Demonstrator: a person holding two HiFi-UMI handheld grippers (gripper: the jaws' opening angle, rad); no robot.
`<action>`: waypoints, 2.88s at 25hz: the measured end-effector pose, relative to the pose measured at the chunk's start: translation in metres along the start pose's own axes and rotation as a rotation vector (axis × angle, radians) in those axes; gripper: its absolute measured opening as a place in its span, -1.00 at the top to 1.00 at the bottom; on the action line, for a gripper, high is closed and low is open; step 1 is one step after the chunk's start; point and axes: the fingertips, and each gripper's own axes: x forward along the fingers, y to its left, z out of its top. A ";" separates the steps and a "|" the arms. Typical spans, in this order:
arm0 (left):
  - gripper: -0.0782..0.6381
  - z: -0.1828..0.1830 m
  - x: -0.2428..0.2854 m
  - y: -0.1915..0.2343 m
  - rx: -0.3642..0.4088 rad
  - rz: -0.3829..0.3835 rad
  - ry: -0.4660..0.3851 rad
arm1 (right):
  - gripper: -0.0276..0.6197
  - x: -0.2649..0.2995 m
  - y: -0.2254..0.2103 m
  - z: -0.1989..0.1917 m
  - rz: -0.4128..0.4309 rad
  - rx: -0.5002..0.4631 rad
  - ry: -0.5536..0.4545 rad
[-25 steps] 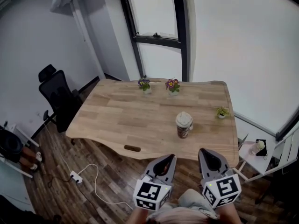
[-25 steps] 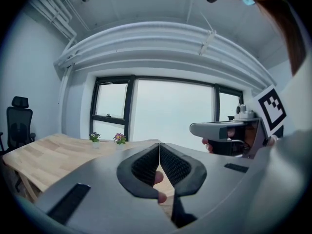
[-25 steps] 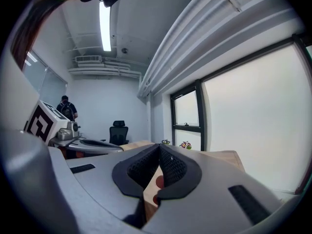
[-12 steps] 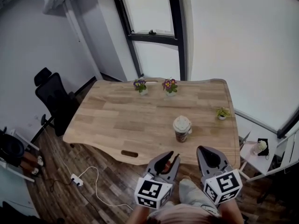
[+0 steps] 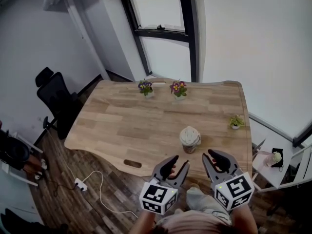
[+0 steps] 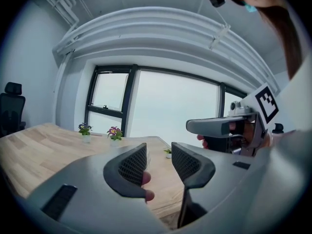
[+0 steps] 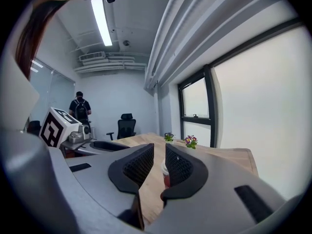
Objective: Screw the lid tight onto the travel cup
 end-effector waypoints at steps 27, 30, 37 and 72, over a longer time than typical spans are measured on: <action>-0.02 -0.102 0.110 0.063 -0.014 0.067 0.101 | 0.19 0.094 -0.038 -0.061 0.411 -0.209 0.215; -0.06 -0.114 0.119 0.066 0.012 0.068 0.112 | 0.11 0.098 -0.038 -0.071 0.463 -0.223 0.230; -0.15 -0.126 0.140 0.070 0.043 0.091 0.130 | 0.04 0.116 -0.038 -0.091 0.563 -0.238 0.269; -0.20 -0.128 0.175 0.070 0.161 0.011 0.147 | -0.07 0.145 -0.044 -0.114 0.559 -0.266 0.235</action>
